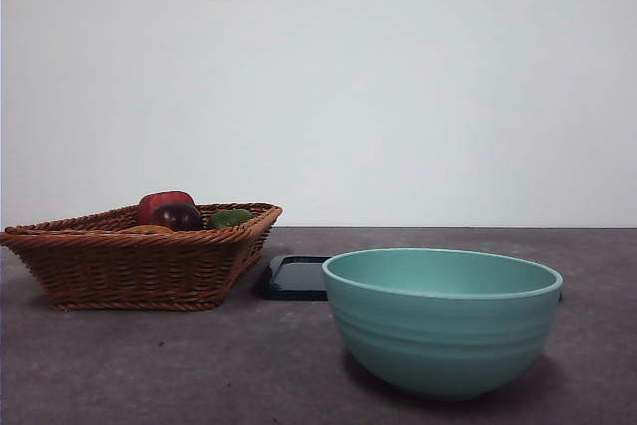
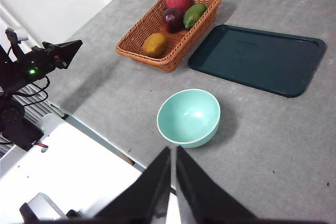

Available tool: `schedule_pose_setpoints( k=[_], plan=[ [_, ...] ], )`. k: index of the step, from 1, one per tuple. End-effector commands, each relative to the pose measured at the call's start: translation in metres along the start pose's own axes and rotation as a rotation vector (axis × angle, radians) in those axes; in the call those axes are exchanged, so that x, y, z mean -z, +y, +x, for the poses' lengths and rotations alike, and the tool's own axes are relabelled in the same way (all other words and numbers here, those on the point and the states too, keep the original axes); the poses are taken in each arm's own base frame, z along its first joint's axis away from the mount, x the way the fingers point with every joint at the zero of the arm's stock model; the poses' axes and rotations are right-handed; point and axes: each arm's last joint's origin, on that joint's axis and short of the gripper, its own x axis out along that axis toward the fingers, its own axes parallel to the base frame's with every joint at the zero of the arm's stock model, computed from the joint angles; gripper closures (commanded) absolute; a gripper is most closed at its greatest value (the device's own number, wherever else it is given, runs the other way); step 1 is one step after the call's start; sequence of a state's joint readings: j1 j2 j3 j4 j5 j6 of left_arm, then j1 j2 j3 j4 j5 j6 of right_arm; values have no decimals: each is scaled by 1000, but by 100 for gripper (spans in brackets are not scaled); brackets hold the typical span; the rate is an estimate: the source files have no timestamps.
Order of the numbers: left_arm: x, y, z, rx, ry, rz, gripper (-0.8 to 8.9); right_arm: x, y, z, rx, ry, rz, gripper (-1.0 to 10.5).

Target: Pick up the wifruite, put it on the bowl, pick up the plate, put it on desk

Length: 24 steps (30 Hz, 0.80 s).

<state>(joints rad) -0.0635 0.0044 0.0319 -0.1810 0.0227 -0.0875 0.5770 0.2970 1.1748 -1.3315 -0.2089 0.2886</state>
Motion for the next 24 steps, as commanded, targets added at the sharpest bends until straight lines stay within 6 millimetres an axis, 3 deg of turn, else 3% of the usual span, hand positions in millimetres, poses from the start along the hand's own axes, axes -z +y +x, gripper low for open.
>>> schedule_pose_setpoints(
  k=[1, 6, 10, 13, 17, 24],
  plan=[
    [7, 1, 2, -7, 26, 15, 798, -2, 1, -4, -6, -21, -14, 940],
    [7, 1, 2, -8, 26, 15, 798, -2, 4, 5, 122, -74, -179, 940],
    [7, 1, 2, -8, 26, 15, 798, -7, -5, 34, 225, -228, -340, 940],
    [7, 1, 2, -7, 26, 15, 798, -3, -23, 66, 305, -368, -383, 940],
    [7, 1, 2, -8, 26, 15, 798, 18, -58, 110, 422, -493, -375, 940],
    [7, 1, 2, -7, 26, 15, 798, 65, -109, 158, 547, -484, -245, 940]
  ],
)
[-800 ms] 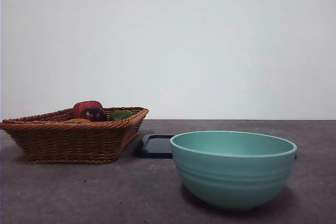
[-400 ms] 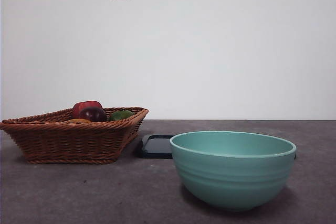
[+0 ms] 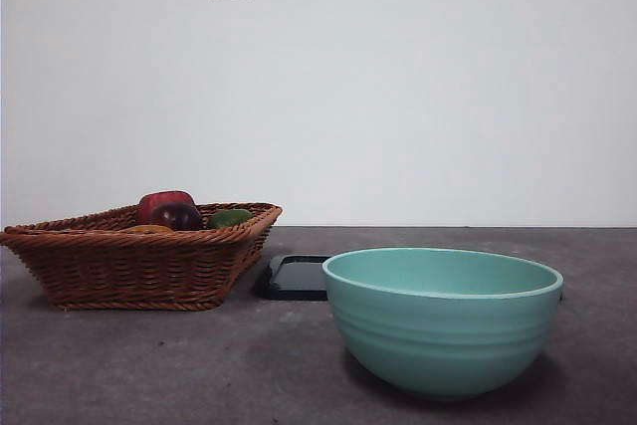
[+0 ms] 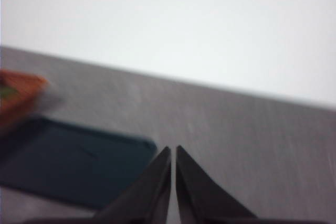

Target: Pick up the wifruite, put it on the bowl, pick up the plate, put it on desk

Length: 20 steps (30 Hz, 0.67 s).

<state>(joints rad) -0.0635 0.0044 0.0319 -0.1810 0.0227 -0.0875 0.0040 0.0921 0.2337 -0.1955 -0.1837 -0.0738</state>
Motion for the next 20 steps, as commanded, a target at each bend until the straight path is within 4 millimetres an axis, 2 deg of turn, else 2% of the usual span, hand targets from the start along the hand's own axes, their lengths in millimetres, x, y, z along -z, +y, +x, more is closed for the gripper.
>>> schedule_pose_setpoints(
  k=[1, 4, 9, 15, 20],
  plan=[
    [7, 1, 2, -7, 26, 15, 798, 17, -2, 5, 29, 15, 36, 940],
    [7, 1, 2, -7, 25, 15, 798, 33, -3, 7, 60, 46, 46, 940],
    [7, 1, 2, -8, 25, 15, 798, 50, -2, 9, 64, 68, 70, 940],
    [7, 1, 2, -7, 25, 15, 798, 65, -4, 11, 162, 102, 134, 940],
    [7, 1, 2, -8, 25, 15, 798, 67, -5, 11, 205, 121, 132, 940]
  ],
)
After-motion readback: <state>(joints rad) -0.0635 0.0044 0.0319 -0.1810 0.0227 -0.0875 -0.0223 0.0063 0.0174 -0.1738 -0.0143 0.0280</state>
